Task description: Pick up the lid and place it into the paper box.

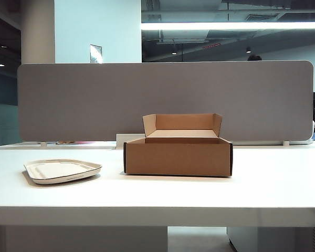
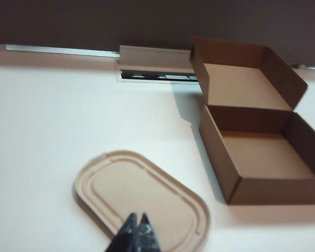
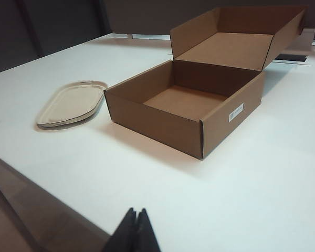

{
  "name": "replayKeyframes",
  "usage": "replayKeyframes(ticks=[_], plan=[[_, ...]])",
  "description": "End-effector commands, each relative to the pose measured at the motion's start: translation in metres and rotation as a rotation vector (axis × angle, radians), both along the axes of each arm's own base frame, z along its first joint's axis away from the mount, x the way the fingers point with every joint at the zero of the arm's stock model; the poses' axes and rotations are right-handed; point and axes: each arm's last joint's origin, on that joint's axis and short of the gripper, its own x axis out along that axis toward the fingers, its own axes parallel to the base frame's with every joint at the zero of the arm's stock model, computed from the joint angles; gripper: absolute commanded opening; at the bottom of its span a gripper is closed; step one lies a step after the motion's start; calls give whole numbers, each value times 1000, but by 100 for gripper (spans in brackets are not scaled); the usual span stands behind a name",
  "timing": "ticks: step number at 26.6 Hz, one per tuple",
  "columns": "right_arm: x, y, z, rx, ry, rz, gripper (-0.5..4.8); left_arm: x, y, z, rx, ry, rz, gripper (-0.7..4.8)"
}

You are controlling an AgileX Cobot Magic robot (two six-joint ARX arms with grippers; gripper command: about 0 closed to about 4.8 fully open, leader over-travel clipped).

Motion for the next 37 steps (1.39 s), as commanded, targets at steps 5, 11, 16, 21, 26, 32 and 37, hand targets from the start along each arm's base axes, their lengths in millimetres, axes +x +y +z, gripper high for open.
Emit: replayKeyframes(ticks=[5, 11, 16, 21, 26, 32, 37], plan=[[0, 0, 0, 0, -12, -2, -1, 57, -8, 9, 12, 128, -2, -1], [0, 0, -1, 0, -4, -3, -1, 91, -12, -4, -37, 283, 18, 40], [0, 0, -1, 0, -2, -4, -1, 118, -16, -24, -118, 438, 40, 63], [0, 0, -1, 0, -1, -4, -1, 130, -18, -42, -139, 524, 61, 63], [0, 0, -1, 0, -1, -3, -1, 137, -19, -65, -156, 626, 86, 98], [0, 0, -1, 0, -1, -4, -1, 139, -19, -76, -183, 685, 118, 135], [0, 0, -1, 0, -1, -4, -1, 138, -18, -78, -162, 703, 157, 135]])
